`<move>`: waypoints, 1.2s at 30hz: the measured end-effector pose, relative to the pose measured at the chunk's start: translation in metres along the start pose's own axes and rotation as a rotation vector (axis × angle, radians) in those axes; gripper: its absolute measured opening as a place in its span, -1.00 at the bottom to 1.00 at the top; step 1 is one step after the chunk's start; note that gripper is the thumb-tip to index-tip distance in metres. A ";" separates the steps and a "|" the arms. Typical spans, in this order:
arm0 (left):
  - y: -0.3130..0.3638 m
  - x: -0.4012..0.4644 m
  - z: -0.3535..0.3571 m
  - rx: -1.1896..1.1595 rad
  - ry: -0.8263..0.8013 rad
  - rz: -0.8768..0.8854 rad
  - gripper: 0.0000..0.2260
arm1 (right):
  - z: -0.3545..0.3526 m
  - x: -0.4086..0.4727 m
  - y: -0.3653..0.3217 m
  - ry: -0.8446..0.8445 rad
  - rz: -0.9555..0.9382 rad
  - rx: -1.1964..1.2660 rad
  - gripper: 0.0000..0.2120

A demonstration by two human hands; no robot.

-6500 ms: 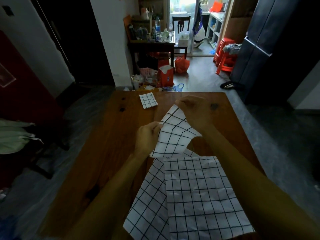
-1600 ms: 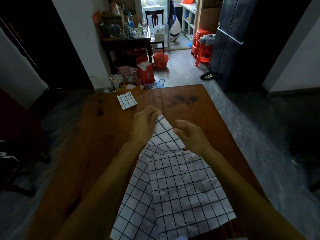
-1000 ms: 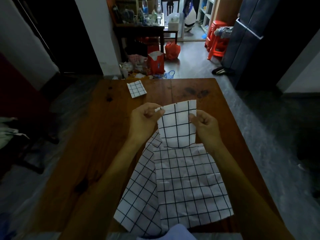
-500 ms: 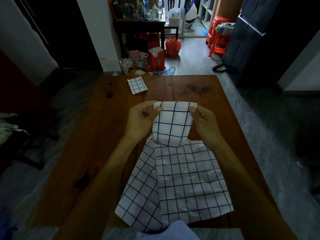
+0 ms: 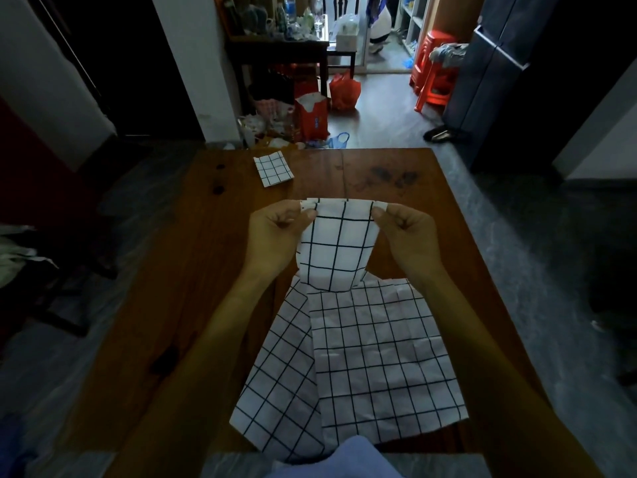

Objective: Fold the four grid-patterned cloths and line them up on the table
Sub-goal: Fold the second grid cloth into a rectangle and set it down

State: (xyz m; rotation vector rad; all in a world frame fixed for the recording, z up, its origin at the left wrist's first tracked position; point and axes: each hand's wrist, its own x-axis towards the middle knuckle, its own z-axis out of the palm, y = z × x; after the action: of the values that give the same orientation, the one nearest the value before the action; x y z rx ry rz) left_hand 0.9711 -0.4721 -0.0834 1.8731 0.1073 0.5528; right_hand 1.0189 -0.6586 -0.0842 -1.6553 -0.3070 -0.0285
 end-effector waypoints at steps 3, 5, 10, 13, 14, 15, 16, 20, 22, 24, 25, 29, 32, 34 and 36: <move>0.001 0.000 -0.001 -0.023 -0.019 0.007 -0.88 | -0.002 0.003 -0.001 0.005 -0.032 -0.023 -0.86; 0.003 0.000 -0.001 -0.030 -0.022 0.001 -0.82 | -0.002 0.004 -0.001 0.028 -0.051 -0.027 -0.88; 0.003 0.002 0.001 -0.085 -0.031 -0.078 -0.82 | 0.001 0.007 0.000 0.042 -0.080 0.004 -0.87; 0.003 0.003 0.001 -0.025 0.015 -0.060 -0.83 | 0.000 0.008 0.004 0.021 -0.122 0.013 -0.90; 0.003 0.003 0.000 0.039 0.021 -0.021 -0.79 | -0.001 0.009 0.006 0.009 -0.144 -0.009 -0.90; 0.004 0.004 0.000 0.101 0.013 0.025 -0.73 | 0.000 0.009 0.007 -0.008 -0.165 -0.034 -0.89; 0.006 0.005 0.000 0.157 -0.015 0.077 -0.68 | 0.001 0.010 0.008 -0.033 -0.181 -0.052 -0.88; 0.012 0.012 0.015 0.350 -0.196 0.316 -0.73 | 0.010 0.011 0.011 -0.159 -0.228 -0.136 -0.89; 0.010 0.014 0.022 0.383 -0.212 0.389 -0.87 | 0.014 0.012 0.013 -0.191 -0.297 -0.270 -0.89; 0.006 0.015 0.023 0.398 -0.183 0.388 -0.90 | 0.016 0.011 0.013 -0.186 -0.321 -0.340 -0.90; 0.004 0.015 0.023 0.399 -0.164 0.375 -0.89 | 0.016 0.011 0.012 -0.178 -0.323 -0.361 -0.91; 0.006 0.016 0.020 0.407 -0.090 0.246 -0.90 | 0.017 0.010 0.015 -0.152 -0.276 -0.372 -0.90; 0.006 0.020 0.014 0.377 -0.011 0.159 -0.89 | 0.014 0.007 0.028 -0.132 -0.233 -0.412 -0.86; 0.004 0.023 0.008 0.365 0.020 0.159 -0.88 | 0.012 0.004 0.037 -0.126 -0.214 -0.439 -0.85; 0.001 0.025 0.003 0.346 0.040 0.148 -0.88 | 0.011 0.000 0.043 -0.120 -0.173 -0.438 -0.86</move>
State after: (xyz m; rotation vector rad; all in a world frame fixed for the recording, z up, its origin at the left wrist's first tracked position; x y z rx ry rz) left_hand 0.9946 -0.4667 -0.0754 2.2192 0.0959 0.7084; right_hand 1.0267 -0.6515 -0.1275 -2.0643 -0.5652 -0.1346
